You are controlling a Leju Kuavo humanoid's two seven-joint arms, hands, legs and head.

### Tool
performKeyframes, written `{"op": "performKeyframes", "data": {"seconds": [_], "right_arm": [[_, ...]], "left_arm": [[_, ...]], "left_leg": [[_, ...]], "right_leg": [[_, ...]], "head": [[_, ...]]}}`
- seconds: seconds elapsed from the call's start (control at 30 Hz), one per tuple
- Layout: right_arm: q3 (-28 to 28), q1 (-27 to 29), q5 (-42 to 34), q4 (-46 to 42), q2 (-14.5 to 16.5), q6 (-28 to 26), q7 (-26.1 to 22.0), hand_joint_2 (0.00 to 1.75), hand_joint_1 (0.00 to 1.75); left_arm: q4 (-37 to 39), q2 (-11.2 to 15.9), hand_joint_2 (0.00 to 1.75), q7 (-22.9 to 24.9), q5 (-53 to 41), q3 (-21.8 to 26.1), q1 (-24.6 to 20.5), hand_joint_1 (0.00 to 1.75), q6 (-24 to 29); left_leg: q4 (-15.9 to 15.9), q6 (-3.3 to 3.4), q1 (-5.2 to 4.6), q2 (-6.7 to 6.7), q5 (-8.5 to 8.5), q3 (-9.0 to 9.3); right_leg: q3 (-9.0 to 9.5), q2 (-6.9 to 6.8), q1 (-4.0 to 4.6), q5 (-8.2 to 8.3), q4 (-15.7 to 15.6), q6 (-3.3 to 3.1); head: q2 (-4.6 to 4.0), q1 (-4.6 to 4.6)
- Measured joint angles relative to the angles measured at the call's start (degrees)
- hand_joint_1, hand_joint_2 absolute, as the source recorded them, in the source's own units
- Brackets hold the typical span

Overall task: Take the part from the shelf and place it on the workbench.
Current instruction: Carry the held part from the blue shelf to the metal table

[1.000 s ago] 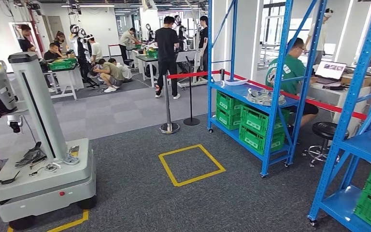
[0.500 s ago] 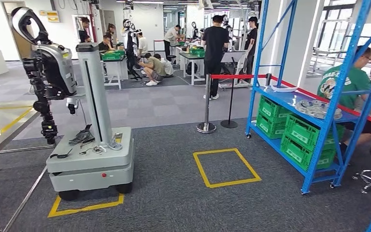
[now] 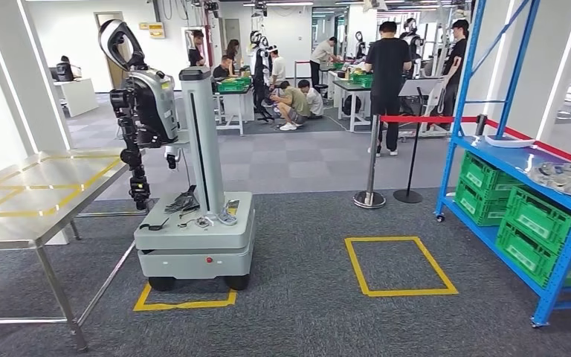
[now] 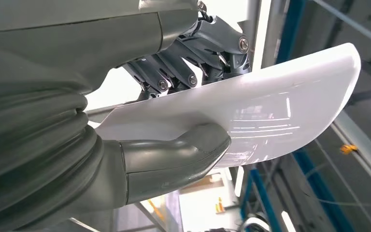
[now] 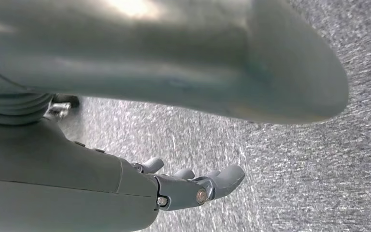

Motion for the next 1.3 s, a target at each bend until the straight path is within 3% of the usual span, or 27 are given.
{"op": "performKeyframes", "data": {"seconds": [0.07, 0.1, 0.17, 0.23, 0.27, 0.33, 0.37, 0.43, 0.47, 0.5, 0.53, 0.57, 0.6, 0.67, 0.7, 0.77, 0.8, 0.83, 0.87, 0.93, 1.0, 1.07, 1.1, 1.13, 1.2, 1.27, 1.3], "right_arm": [[-0.03, 0.09, -0.27, 0.0, 0.0, -0.19, 1.45, 0.0, 0.0], [-0.03, 0.1, -0.27, 0.0, 0.0, -0.3, 2.26, 0.0, 0.0], [-0.04, 0.12, -0.27, 0.0, 0.0, -0.63, 3.77, 0.0, 0.0], [-0.1, 0.2, -0.43, -0.02, -0.16, -1.06, 5.01, 0.0, 0.0], [-0.16, 0.24, -0.53, -0.03, -0.25, -1.27, 5.53, 0.0, 0.0], [-0.28, 0.22, -0.7, -0.04, -0.36, -1.61, 6.22, 0.0, 0.0], [-0.32, 0.14, -0.73, -0.04, -0.36, -1.71, 6.3, 0.0, 0.0], [-0.34, 0.03, -0.59, -0.04, -0.34, -1.59, 5.84, 0.0, 0.0], [-0.33, 0.02, -0.31, -0.04, -0.32, -1.37, 5.4, 0.0, 0.0], [-0.29, 0.07, 0.12, -0.03, -0.3, -1.07, 4.89, 0.0, 0.0], [-0.2, 0.14, 0.63, -0.03, -0.28, -0.76, 4.43, 0.0, 0.0], [-0.06, 0.24, 1.12, -0.03, -0.28, -0.44, 4.03, 0.0, 0.0], [0.14, 0.35, 1.57, -0.04, -0.32, -0.12, 3.68, 0.0, 0.0], [0.63, 0.43, 2.1, -0.04, -0.48, 0.37, 3.19, 0.0, 0.0], [0.83, 0.41, 2.2, -0.04, -0.66, 0.49, 3.01, 0.0, 0.0], [1.08, 0.26, 2.22, -0.04, -0.97, 0.56, 2.74, 0.0, 0.0], [1.14, 0.14, 2.22, -0.04, -1.07, 0.57, 2.63, 0.0, 0.0], [1.19, 0.03, 2.22, -0.04, -1.08, 0.58, 2.54, 0.0, 0.0], [1.23, -0.07, 2.22, -0.04, -1.08, 0.6, 2.48, 0.0, 0.0], [1.29, -0.07, 2.22, -0.04, -1.07, 0.67, 2.42, 0.0, 0.0], [1.32, 0.09, 1.96, -0.04, -1.07, 0.53, 2.56, 0.0, 0.0], [1.26, 0.21, 1.17, -0.04, -1.07, 0.05, 3.22, 0.0, 0.0], [1.19, 0.22, 0.69, -0.04, -1.04, -0.26, 3.61, 0.0, 0.0], [1.11, 0.18, 0.28, -0.04, -0.98, -0.47, 3.86, 0.0, 0.0], [0.99, 0.05, -0.23, -0.04, -0.79, -0.85, 3.82, 0.0, 0.0], [0.95, -0.01, -0.42, -0.04, -0.64, -1.01, 3.54, 0.0, 0.0], [0.95, -0.04, -0.45, -0.04, -0.58, -1.03, 3.46, 0.0, 0.0]], "left_arm": [[0.79, 1.0, 1.75, 1.17, 0.48, -0.74, -0.14, 1.75, 0.45], [1.17, 1.55, 1.75, 1.56, 0.73, -1.01, -0.16, 1.75, 0.73], [1.61, 2.61, 1.75, 1.93, 1.31, -1.3, -0.11, 1.75, 1.27], [1.72, 3.31, 1.75, 1.94, 2.14, -1.33, 0.09, 1.75, 1.47], [1.74, 3.49, 1.75, 1.91, 2.53, -1.33, 0.19, 1.75, 1.45], [1.75, 3.67, 1.75, 1.8, 2.83, -1.37, 0.29, 1.75, 1.29], [1.75, 3.81, 1.75, 1.68, 2.6, -1.49, 0.27, 1.75, 1.33], [1.74, 4.12, 1.75, 1.44, 1.91, -2.04, 0.08, 1.75, 1.77], [1.74, 4.24, 1.75, 1.32, 1.59, -2.42, 0.05, 1.75, 2.13], [1.74, 4.29, 1.75, 1.23, 1.43, -2.71, 0.05, 1.75, 2.46], [1.74, 4.29, 1.75, 1.13, 1.34, -2.91, 0.16, 1.75, 2.75], [1.7, 4.3, 1.75, 1.05, 1.31, -2.98, 0.26, 1.75, 2.97], [1.63, 4.33, 1.75, 1.01, 1.32, -2.99, 0.32, 1.75, 3.11], [1.5, 4.72, 1.75, 1.08, 1.53, -3.12, 0.12, 1.75, 3.37], [1.52, 5.12, 1.75, 1.16, 1.74, -3.33, -0.17, 1.75, 3.65], [1.75, 6.11, 1.75, 1.46, 2.13, -3.97, -0.89, 1.75, 4.38], [1.88, 6.58, 1.75, 1.56, 2.22, -4.26, -1.14, 1.75, 4.68], [1.97, 7.02, 1.75, 1.65, 2.23, -4.45, -1.25, 1.75, 4.86], [2.02, 7.41, 1.75, 1.66, 2.25, -4.55, -1.24, 1.75, 4.98], [2.12, 8.09, 1.75, 1.66, 2.26, -4.67, -1.54, 1.75, 5.12], [2.35, 8.52, 1.75, 1.59, 2.28, -5.1, -2.06, 1.75, 5.37], [3.02, 9.0, 1.75, 1.4, 1.68, -6.21, -3.08, 1.75, 5.99], [3.55, 9.33, 1.75, 1.3, 0.95, -7.08, -3.94, 1.75, 6.48], [4.13, 9.7, 1.75, 1.19, 0.04, -8.09, -4.98, 1.75, 7.08], [5.21, 10.41, 1.75, 0.86, -1.24, -10.26, -6.72, 1.75, 8.49], [5.89, 10.89, 1.75, 0.45, -1.51, -11.75, -7.51, 1.75, 9.65], [6.09, 11.05, 1.75, 0.27, -1.53, -12.17, -7.67, 1.75, 10.04]], "left_leg": [[4.49, -0.52, 0.34, 0.56, -1.27, -2.01], [3.73, -0.74, 0.52, 0.82, -0.33, -1.51], [-3.26, -1.12, 0.83, 2.66, 3.13, 2.26], [-9.25, -0.66, 0.75, 4.73, 5.19, 5.53], [-10.32, -0.18, 0.62, 5.09, 5.37, 6.1], [-10.13, 0.96, 0.33, 3.71, 5.38, 5.94], [-10.15, 1.34, 0.31, 3.01, 5.43, 5.84], [-10.28, 2.02, 0.4, 1.64, 5.61, 5.76], [-10.31, 2.25, 0.4, 0.98, 5.67, 5.69], [-10.3, 2.41, 0.31, 0.31, 5.7, 5.61], [-10.29, 2.53, 0.18, -0.43, 5.72, 5.55], [-10.28, 2.6, 0.03, -1.23, 5.73, 5.53], [-10.27, 2.64, -0.08, -2.09, 5.75, 5.54], [-10.27, 2.66, -0.13, -3.81, 5.79, 5.59], [-10.22, 2.59, -0.12, -4.61, 5.8, 5.54], [-10.23, 2.19, 0.02, -6.17, 5.92, 5.33], [-10.34, 1.83, 0.1, -6.99, 6.03, 5.19], [-10.56, 1.42, 0.16, -7.82, 6.2, 4.99], [-10.58, 1.14, 0.19, -7.73, 6.24, 4.82], [-8.71, 0.67, -0.04, -4.54, 4.81, 3.73], [-2.64, 0.14, -0.08, -0.5, 1.13, 0.97], [3.59, -0.5, 0.16, 0.51, -1.33, -1.88], [4.31, -0.75, 0.28, 0.69, -1.05, -2.12], [2.58, -0.97, 0.39, 1.06, 0.33, -1.12], [-4.98, -1.09, 0.45, 3.27, 3.85, 3.04], [-9.98, -0.3, 0.23, 4.98, 5.54, 5.77], [-10.33, 0.29, 0.07, 4.93, 5.53, 5.87]], "right_leg": [[0.01, -1.68, 0.04, -0.17, 0.02, 0.01], [0.08, -2.48, 0.0, -0.29, 0.04, 0.11], [0.39, -3.9, -0.06, -0.69, 0.26, 0.6], [0.77, -4.98, 0.04, -1.32, 0.69, 1.39], [0.96, -5.5, 0.14, -1.56, 0.83, 1.78], [1.33, -6.59, 0.04, -1.82, 0.82, 2.41], [1.45, -6.13, -0.13, -2.13, 1.05, 2.78], [0.23, -2.87, -0.45, -4.15, 4.02, 3.32], [-1.44, -0.73, -0.49, -5.87, 7.37, 3.41], [-3.66, 0.5, -0.42, -7.64, 11.46, 3.3], [-5.85, 1.01, -0.3, -8.88, 15.31, 3.13], [-7.42, 1.2, -0.14, -9.09, 17.72, 2.87], [-7.93, 1.36, 0.05, -8.06, 17.84, 2.49], [-5.78, 2.8, 0.55, -3.38, 11.53, 1.5], [-4.13, 4.57, 0.75, -1.32, 7.29, 1.06], [-1.99, 6.85, 1.05, 0.63, 2.03, 0.74], [-1.72, 6.88, 1.15, 0.62, 1.38, 0.71], [-1.56, 5.97, 1.15, 0.75, 1.1, 0.64], [-1.35, 5.11, 1.09, 0.93, 0.72, 0.47], [-0.9, 3.44, 0.84, 1.35, -0.24, -0.03], [-0.75, 1.72, 0.84, 1.39, -0.58, -0.37], [-0.78, -0.2, 0.84, 1.19, -0.46, -0.43], [-0.77, -1.21, 0.81, 1.05, -0.35, -0.36], [-0.73, -2.22, 0.74, 0.86, -0.2, -0.23], [-0.65, -3.91, 0.66, 0.36, 0.33, 0.2], [-0.55, -5.0, 0.78, -0.18, 0.92, 0.82], [-0.46, -5.46, 0.86, -0.32, 1.04, 1.11]], "head": [[0.0, -0.01], [0.0, -0.01], [0.0, -0.01], [0.0, 0.0], [0.0, 0.03], [0.0, 0.1], [0.0, 0.15], [0.0, 0.25], [0.0, 0.31], [0.0, 0.34], [0.0, 0.38], [0.0, 0.38], [0.0, 0.39], [0.0, 0.39], [0.0, 0.38], [0.0, 0.38], [0.0, 0.38], [0.0, 0.39], [0.0, 0.39], [0.0, 0.36], [0.0, 0.33], [0.0, 0.33], [0.0, 0.33], [0.0, 0.33], [0.0, 0.32], [0.0, 0.33], [0.0, 0.33]]}}
